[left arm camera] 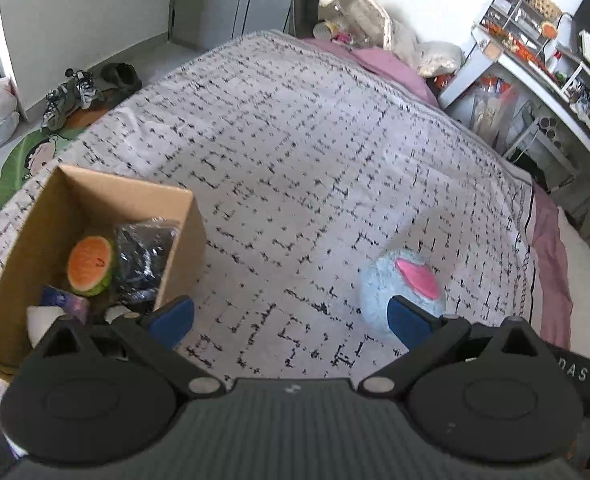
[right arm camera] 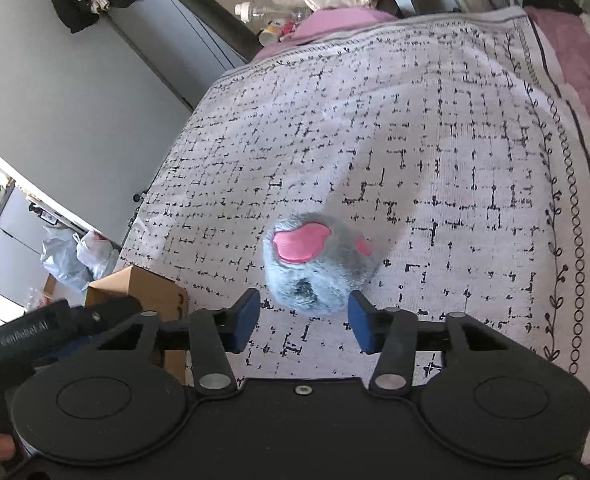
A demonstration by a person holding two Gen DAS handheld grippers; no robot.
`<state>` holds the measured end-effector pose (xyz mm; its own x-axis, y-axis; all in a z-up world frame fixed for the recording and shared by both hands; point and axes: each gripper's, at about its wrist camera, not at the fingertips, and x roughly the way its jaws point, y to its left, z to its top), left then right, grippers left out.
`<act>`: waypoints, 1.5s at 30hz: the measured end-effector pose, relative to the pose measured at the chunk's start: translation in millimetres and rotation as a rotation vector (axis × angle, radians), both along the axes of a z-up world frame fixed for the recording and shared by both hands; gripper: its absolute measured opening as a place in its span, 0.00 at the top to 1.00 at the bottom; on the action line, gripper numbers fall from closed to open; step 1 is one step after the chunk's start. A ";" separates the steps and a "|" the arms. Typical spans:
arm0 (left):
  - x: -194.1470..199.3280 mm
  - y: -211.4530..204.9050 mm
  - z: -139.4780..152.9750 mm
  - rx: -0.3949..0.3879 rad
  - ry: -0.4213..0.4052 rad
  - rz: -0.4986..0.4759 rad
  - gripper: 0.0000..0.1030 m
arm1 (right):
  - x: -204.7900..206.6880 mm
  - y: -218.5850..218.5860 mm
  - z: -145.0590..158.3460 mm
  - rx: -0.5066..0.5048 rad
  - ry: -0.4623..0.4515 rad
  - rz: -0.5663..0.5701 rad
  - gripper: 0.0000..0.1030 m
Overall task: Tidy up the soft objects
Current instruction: 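Close both tools on the grey plush mouse from either side, then lift the grey plush mouse with both tools and carry it over the box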
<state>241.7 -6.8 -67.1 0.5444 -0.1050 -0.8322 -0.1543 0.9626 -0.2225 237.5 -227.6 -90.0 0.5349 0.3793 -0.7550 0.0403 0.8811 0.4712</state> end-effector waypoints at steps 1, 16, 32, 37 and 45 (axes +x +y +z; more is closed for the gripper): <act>1.2 -2.8 -3.5 0.004 0.006 -0.001 0.01 | 2.3 -1.2 -3.9 0.008 0.012 -0.004 0.56; 41.9 -41.9 -41.8 -0.012 0.078 -0.125 0.14 | 45.4 -11.7 -49.0 0.050 0.115 -0.043 0.57; 93.5 -58.5 -63.8 -0.168 0.056 -0.161 0.51 | 88.5 -23.9 -59.5 0.154 0.125 -0.063 0.69; 102.4 -62.1 -75.2 -0.200 0.086 -0.169 0.60 | 96.5 -27.9 -63.6 0.181 0.139 -0.069 0.69; 103.8 -57.4 -81.9 -0.251 0.105 -0.132 0.78 | 101.5 -23.8 -55.1 0.161 0.149 -0.029 0.82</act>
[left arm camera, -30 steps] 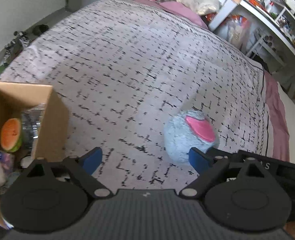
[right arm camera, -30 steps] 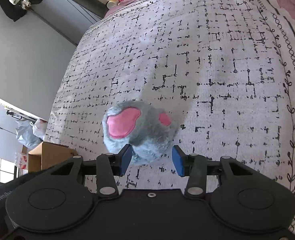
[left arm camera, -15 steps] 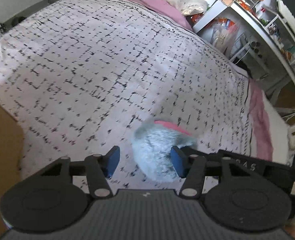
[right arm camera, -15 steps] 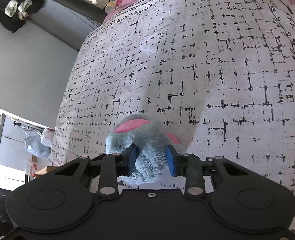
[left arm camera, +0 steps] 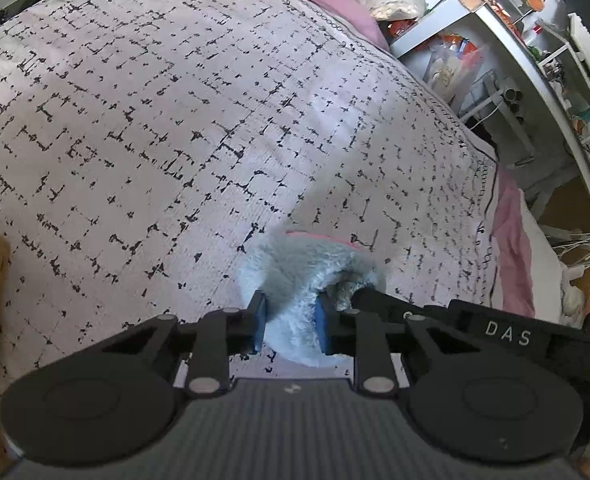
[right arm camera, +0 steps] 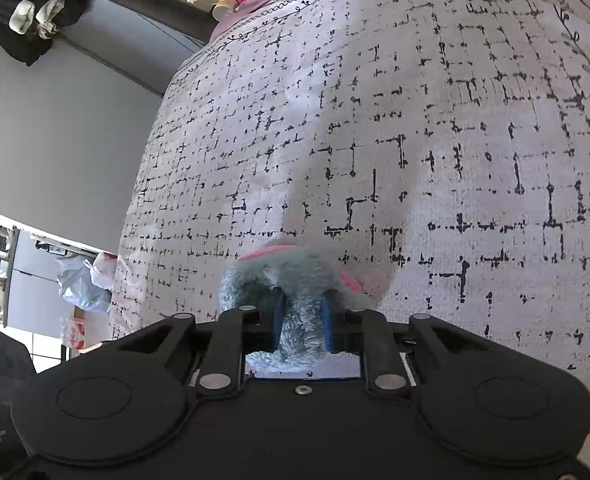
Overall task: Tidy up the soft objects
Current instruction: 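Lift the grey plush mouse with both tools and carry it over the box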
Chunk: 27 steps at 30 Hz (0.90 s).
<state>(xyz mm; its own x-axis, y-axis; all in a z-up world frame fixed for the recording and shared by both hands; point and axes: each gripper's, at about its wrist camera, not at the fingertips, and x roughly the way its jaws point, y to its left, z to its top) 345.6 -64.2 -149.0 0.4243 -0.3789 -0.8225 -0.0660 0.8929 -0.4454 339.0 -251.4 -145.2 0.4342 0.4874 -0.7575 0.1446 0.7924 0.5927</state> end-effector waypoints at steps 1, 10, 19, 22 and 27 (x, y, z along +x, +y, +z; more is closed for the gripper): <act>-0.7 1.4 2.8 -0.006 -0.002 0.000 0.78 | -0.9 0.5 2.3 0.000 -0.002 0.002 0.82; -21.4 9.1 20.9 -0.026 -0.027 0.002 0.78 | -22.4 11.6 29.5 -0.046 -0.041 0.028 0.82; -49.5 12.4 40.4 -0.036 -0.047 -0.011 0.78 | -54.5 18.1 53.4 -0.073 -0.073 0.017 0.83; -59.9 11.7 46.4 -0.038 -0.059 -0.021 0.78 | -65.2 18.6 59.5 -0.080 -0.088 0.009 0.83; -73.9 12.4 53.8 -0.030 -0.064 -0.028 0.78 | -80.7 22.0 65.4 -0.081 -0.096 0.000 0.83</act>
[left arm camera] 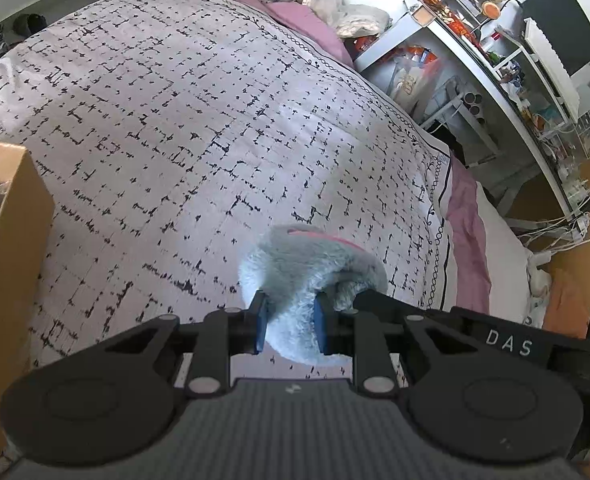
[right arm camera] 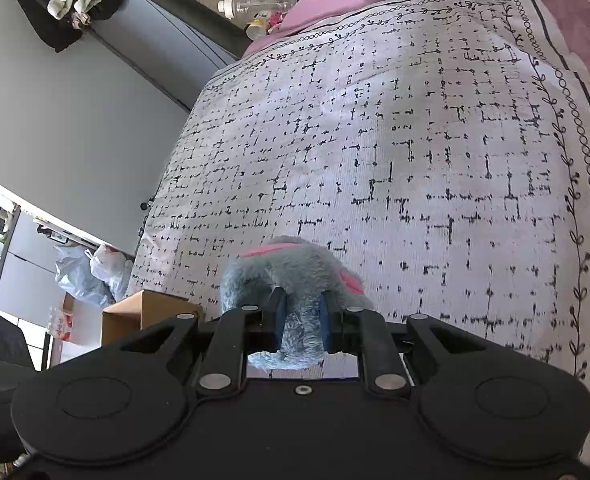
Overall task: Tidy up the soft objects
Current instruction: 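Lift the grey plush mouse with both tools and carry it over the box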
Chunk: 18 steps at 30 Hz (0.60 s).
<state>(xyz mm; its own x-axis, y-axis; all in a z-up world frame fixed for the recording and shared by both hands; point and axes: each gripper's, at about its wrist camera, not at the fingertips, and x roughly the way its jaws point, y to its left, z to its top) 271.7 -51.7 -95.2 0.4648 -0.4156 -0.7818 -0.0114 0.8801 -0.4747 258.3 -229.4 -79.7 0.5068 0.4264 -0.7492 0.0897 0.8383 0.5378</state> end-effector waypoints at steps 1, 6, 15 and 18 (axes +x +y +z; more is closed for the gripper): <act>-2.9 0.8 1.8 0.003 -0.003 -0.001 0.78 | -2.1 0.8 1.5 0.002 -0.001 -0.001 0.83; -14.4 7.7 9.8 0.009 -0.016 0.003 0.78 | -10.9 7.7 8.2 0.013 -0.013 0.002 0.83; -25.2 22.8 20.9 0.018 -0.029 0.022 0.78 | -19.5 23.5 17.3 0.021 -0.031 0.023 0.83; -27.4 29.4 24.1 0.016 -0.032 0.033 0.78 | -19.9 30.0 20.5 0.021 -0.040 0.036 0.83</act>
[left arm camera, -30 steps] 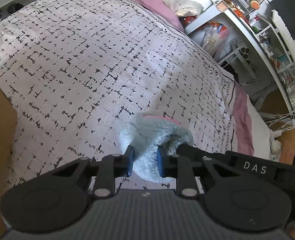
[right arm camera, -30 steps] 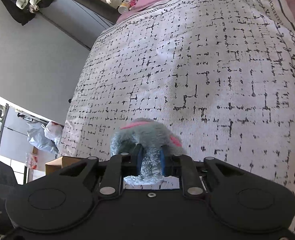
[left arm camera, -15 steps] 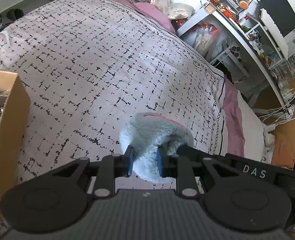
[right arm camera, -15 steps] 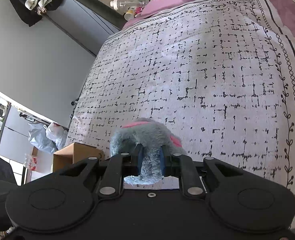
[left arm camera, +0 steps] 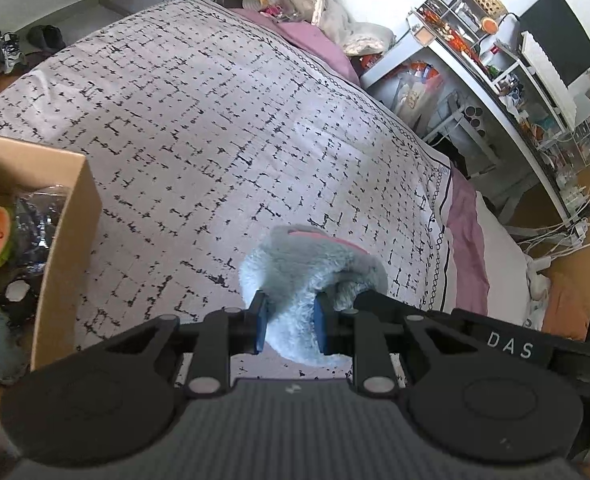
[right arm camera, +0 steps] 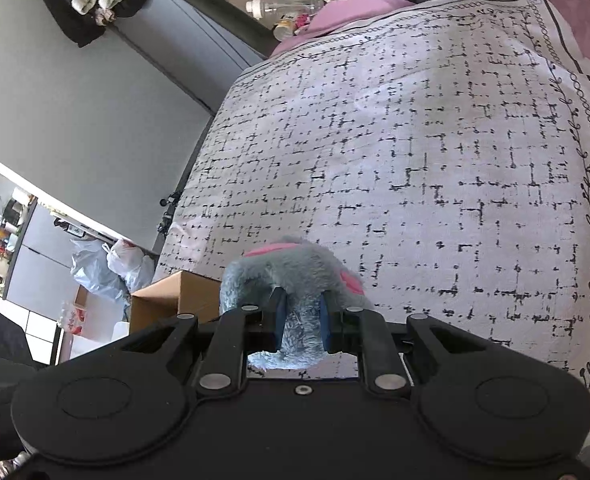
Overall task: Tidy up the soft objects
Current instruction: 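Lift the grey plush mouse with both tools and carry it over the box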
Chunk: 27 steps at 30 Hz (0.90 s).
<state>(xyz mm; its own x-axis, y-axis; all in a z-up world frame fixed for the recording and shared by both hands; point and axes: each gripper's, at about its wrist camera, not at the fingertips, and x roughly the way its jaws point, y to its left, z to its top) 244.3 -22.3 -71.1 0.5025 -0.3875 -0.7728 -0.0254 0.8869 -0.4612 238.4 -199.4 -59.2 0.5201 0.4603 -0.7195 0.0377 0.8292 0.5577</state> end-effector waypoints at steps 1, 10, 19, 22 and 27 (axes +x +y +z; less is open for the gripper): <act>-0.6 2.6 0.9 0.000 -0.001 0.004 0.78 | -0.1 2.1 0.7 0.001 -0.002 0.004 0.83; -4.2 29.8 7.5 -0.005 -0.008 0.040 0.78 | 0.5 29.0 8.9 -0.001 -0.017 0.033 0.83; -6.1 59.4 11.6 -0.010 -0.014 0.065 0.78 | 2.3 57.2 12.9 0.011 -0.019 0.037 0.83; -6.8 71.2 14.7 -0.008 -0.017 0.069 0.78 | 2.9 68.2 14.5 0.019 -0.021 0.044 0.83; -5.5 92.7 19.9 -0.007 -0.025 0.081 0.78 | 4.9 87.9 19.5 0.024 -0.032 0.058 0.83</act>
